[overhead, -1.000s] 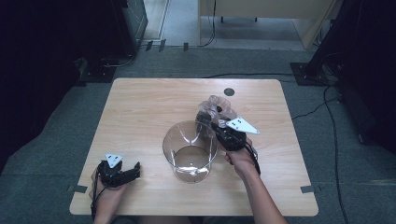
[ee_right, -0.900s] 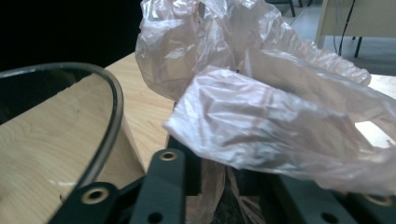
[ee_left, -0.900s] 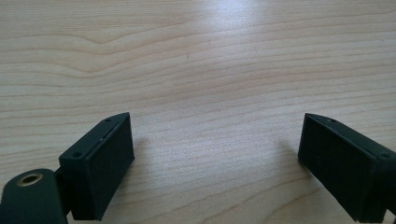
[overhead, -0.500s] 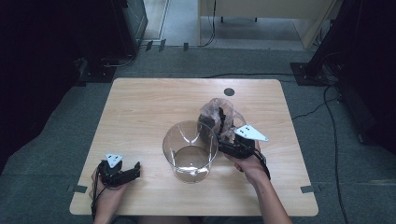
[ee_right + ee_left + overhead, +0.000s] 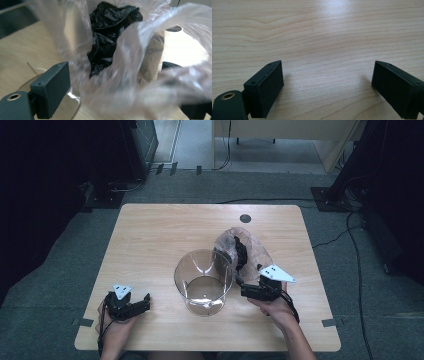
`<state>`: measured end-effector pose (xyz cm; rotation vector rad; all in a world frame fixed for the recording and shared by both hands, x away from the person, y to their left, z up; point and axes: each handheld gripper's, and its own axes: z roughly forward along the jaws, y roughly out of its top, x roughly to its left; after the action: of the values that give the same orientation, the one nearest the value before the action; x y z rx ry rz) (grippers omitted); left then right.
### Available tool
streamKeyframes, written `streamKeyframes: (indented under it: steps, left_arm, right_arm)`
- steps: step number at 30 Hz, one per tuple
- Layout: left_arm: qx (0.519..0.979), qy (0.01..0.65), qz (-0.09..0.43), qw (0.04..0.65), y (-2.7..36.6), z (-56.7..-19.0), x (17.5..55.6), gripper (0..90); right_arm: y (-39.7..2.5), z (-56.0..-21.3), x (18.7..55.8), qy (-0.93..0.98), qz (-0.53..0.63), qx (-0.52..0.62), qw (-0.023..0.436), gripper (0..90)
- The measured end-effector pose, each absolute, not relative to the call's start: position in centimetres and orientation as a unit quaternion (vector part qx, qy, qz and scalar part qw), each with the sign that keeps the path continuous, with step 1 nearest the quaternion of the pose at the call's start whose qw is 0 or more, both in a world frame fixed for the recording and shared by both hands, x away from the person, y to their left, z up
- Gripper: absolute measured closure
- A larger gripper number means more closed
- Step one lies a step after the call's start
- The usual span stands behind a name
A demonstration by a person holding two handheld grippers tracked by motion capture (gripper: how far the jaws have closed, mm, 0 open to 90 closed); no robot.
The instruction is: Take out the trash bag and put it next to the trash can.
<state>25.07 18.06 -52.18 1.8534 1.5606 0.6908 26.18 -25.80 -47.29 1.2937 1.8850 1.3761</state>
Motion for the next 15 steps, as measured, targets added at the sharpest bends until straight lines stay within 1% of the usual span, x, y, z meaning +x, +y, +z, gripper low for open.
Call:
streamKeyframes:
  steps: [8, 15]
  left_arm:
    - [0.7, 0.59, 0.261, 0.306, 18.1, -52.2, 25.1, 9.9]
    - [0.7, 0.59, 0.261, 0.306, 18.1, -52.2, 25.1, 9.9]
  right_arm:
    - [-27.4, -47.8, 24.8, 0.682, 0.491, 0.481, 0.248, 8.5]
    - [-29.9, -48.7, 23.9, 0.677, 0.469, 0.504, 0.259, 8.5]
